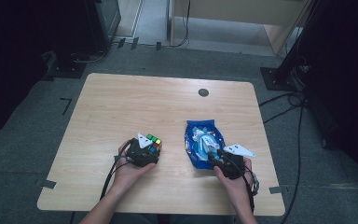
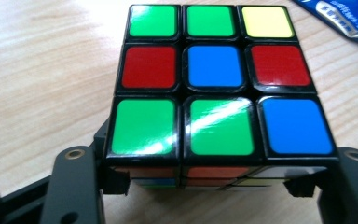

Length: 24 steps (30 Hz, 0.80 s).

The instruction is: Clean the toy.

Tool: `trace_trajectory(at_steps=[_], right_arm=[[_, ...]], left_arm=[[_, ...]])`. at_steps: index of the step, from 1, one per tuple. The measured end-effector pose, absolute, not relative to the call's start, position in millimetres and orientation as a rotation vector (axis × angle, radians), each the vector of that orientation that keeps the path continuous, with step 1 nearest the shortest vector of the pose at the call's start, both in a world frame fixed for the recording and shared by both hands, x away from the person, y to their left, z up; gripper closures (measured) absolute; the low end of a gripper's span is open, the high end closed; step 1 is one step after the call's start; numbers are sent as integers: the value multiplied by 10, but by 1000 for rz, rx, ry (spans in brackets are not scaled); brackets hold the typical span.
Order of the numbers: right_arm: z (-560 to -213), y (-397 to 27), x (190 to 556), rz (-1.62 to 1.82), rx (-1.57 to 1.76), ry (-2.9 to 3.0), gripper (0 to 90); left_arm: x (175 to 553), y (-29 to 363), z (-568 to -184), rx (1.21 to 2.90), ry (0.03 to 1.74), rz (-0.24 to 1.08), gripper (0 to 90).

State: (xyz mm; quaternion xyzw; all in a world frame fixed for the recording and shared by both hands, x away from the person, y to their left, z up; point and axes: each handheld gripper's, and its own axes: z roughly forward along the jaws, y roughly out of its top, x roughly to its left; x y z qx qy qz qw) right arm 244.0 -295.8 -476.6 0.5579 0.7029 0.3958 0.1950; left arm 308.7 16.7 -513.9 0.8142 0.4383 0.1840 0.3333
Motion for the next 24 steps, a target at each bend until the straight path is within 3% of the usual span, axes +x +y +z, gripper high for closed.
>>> trace_trajectory(at_steps=[7, 20, 24], right_arm=[[-4792, -2929, 2561, 1056, 1628, 2002, 596], [-4812, -2847, 3029, 946, 1649, 2013, 502], [-4901, -2847, 3032, 913, 1668, 2010, 516]], left_arm=[[3008, 303, -5054, 2089, 1107, 459, 338], [2749, 664, -4870, 2049, 1094, 471, 337], [2722, 696, -4876, 2046, 1090, 461, 337]])
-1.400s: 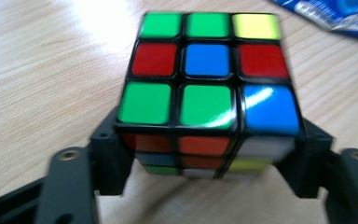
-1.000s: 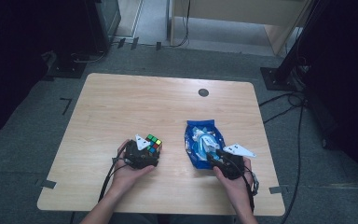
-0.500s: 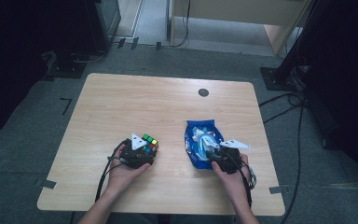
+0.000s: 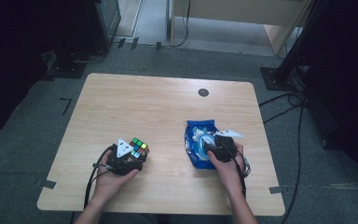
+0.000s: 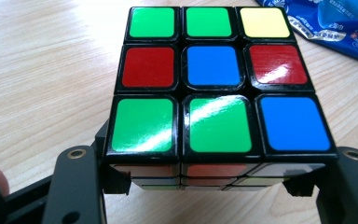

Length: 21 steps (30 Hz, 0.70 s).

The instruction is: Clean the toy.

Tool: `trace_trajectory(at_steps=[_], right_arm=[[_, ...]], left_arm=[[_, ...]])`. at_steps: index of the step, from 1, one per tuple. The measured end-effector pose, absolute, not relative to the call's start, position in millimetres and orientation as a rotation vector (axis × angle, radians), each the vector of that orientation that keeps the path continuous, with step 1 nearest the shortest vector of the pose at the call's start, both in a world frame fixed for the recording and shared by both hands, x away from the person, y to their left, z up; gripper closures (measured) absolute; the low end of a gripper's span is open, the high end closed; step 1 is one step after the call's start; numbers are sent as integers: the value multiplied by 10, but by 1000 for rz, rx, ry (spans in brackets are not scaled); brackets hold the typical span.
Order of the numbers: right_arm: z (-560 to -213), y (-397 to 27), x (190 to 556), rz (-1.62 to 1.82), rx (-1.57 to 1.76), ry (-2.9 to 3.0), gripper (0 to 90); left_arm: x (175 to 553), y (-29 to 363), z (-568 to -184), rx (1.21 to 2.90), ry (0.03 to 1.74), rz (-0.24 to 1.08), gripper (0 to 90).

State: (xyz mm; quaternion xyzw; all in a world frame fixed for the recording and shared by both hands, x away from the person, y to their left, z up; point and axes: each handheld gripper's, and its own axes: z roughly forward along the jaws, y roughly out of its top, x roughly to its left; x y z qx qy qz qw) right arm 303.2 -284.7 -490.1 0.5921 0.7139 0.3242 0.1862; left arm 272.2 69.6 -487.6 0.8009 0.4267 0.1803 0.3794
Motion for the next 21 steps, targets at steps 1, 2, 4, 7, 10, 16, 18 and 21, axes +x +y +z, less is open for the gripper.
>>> trace_trajectory(at_steps=[1, 2, 4, 7, 10, 16, 18, 21], right_arm=[[-4901, -2847, 3032, 913, 1668, 2010, 516], [-4937, -2830, 3016, 888, 1657, 2012, 569], [-4937, -2819, 3006, 867, 1638, 2013, 605], [-4941, -2769, 2972, 782, 1559, 2009, 794], [-4924, -2779, 2964, 801, 1548, 2006, 852], [-4692, -2918, 2882, 1069, 1538, 1901, 890], [-4590, -2930, 2824, 1143, 1501, 1860, 890], [-4466, -2922, 2756, 1215, 1425, 1812, 890]], left_arm=[[2722, 696, -4876, 2046, 1090, 461, 337], [2722, 706, -4876, 2047, 1084, 450, 337], [2722, 706, -4877, 2049, 1080, 451, 337], [2724, 718, -4872, 2042, 1080, 449, 337], [2725, 733, -4861, 2035, 1084, 450, 337], [2730, 758, -4864, 2036, 1087, 445, 337], [2728, 754, -4860, 2035, 1084, 447, 337], [2725, 751, -4853, 2032, 1082, 450, 337]])
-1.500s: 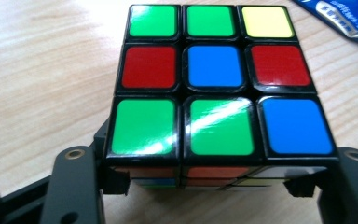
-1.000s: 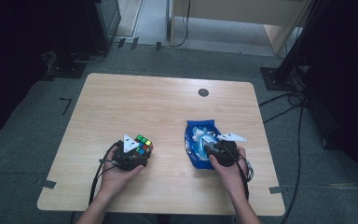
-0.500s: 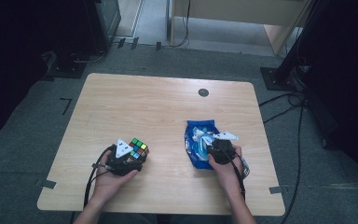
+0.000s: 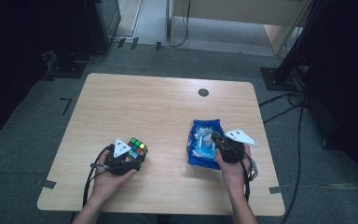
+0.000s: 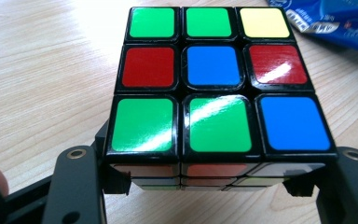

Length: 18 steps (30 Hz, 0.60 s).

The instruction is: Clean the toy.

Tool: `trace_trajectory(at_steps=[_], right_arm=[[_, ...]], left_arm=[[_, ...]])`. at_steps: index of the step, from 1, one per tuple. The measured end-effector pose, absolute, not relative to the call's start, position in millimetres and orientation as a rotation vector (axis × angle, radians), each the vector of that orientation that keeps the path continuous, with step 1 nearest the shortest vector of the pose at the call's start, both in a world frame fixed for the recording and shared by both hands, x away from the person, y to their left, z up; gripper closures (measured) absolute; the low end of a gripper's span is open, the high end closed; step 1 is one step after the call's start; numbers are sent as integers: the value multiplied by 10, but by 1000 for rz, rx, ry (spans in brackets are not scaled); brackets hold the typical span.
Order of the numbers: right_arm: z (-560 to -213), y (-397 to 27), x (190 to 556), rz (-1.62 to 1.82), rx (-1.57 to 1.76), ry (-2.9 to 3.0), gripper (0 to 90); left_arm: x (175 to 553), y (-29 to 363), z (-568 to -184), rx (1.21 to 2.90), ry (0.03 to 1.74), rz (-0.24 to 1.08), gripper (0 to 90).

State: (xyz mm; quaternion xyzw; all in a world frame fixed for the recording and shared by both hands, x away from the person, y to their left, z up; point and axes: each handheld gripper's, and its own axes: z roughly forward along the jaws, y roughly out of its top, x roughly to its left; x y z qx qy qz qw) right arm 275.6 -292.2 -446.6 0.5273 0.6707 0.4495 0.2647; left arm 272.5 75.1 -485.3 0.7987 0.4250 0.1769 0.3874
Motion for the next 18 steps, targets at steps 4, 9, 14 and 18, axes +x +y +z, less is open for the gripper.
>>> trace_trajectory(at_steps=[4, 9, 14, 18], right_arm=[[-4349, -2929, 2695, 1309, 1379, 1770, 890], [-4238, -2955, 2645, 1391, 1309, 1746, 889], [-4203, -2960, 2602, 1444, 1300, 1724, 888], [-4110, -2900, 2536, 1517, 1224, 1747, 884]], left_arm=[[2726, 747, -4854, 2034, 1083, 452, 337], [2728, 734, -4861, 2043, 1077, 452, 337], [2718, 720, -4857, 2046, 1061, 449, 337], [2717, 720, -4851, 2046, 1051, 448, 337]])
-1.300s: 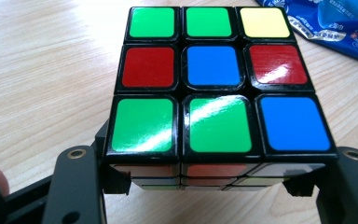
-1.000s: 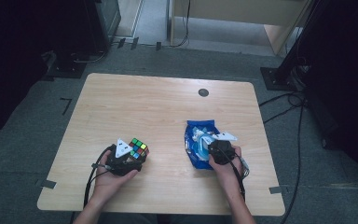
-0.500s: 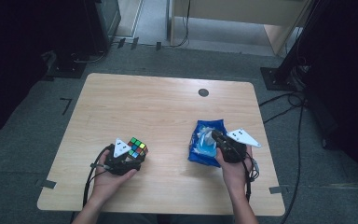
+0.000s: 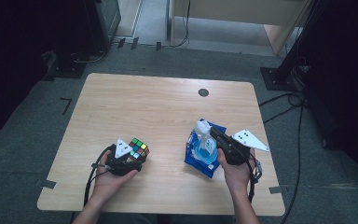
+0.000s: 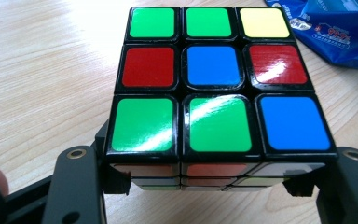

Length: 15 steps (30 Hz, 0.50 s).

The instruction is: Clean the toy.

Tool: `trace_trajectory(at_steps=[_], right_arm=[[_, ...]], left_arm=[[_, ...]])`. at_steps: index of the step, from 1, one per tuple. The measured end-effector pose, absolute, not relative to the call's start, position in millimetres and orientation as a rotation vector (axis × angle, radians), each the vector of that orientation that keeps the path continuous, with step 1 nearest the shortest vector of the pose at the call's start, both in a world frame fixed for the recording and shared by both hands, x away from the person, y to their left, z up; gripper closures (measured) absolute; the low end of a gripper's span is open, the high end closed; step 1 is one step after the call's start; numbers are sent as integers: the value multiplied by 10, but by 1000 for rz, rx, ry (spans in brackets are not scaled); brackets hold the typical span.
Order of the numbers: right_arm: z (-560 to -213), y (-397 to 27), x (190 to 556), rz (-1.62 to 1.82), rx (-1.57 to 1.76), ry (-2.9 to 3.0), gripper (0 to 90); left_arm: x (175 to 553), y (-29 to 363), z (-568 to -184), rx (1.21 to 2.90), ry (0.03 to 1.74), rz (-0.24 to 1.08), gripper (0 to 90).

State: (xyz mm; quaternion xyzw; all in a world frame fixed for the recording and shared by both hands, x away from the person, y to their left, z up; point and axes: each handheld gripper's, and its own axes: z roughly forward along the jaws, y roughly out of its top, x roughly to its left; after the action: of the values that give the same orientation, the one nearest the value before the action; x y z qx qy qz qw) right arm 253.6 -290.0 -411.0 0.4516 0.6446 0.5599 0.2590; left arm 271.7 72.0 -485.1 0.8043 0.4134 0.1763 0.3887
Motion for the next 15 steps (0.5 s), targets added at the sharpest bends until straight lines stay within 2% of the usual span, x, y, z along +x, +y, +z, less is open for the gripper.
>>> trace_trajectory(at_steps=[5, 7, 9, 10, 11, 12, 13, 14, 15], right_arm=[[-4123, -2820, 2512, 1503, 1171, 1856, 877], [-4363, -2849, 2643, 1297, 1335, 1996, 853], [-4449, -2868, 2681, 1195, 1379, 2026, 841], [-4520, -2898, 2711, 1137, 1420, 2049, 816], [-4576, -2939, 2726, 1090, 1461, 2037, 706], [-4563, -2952, 2724, 1085, 1439, 2009, 636], [-4563, -2952, 2724, 1085, 1439, 2009, 636], [-4473, -2933, 2688, 1096, 1395, 1932, 547], [-4434, -2922, 2676, 1133, 1378, 1917, 529]], left_arm=[[2709, 730, -4835, 2033, 1045, 435, 337], [2708, 742, -4825, 2036, 1041, 437, 337], [2707, 741, -4823, 2031, 1042, 438, 337], [2707, 743, -4818, 2031, 1041, 440, 337], [2707, 746, -4810, 2030, 1039, 439, 337], [2707, 746, -4809, 2029, 1038, 440, 337], [2707, 746, -4809, 2029, 1038, 440, 337], [2708, 746, -4808, 2028, 1039, 439, 337], [2708, 744, -4808, 2030, 1038, 439, 337]])
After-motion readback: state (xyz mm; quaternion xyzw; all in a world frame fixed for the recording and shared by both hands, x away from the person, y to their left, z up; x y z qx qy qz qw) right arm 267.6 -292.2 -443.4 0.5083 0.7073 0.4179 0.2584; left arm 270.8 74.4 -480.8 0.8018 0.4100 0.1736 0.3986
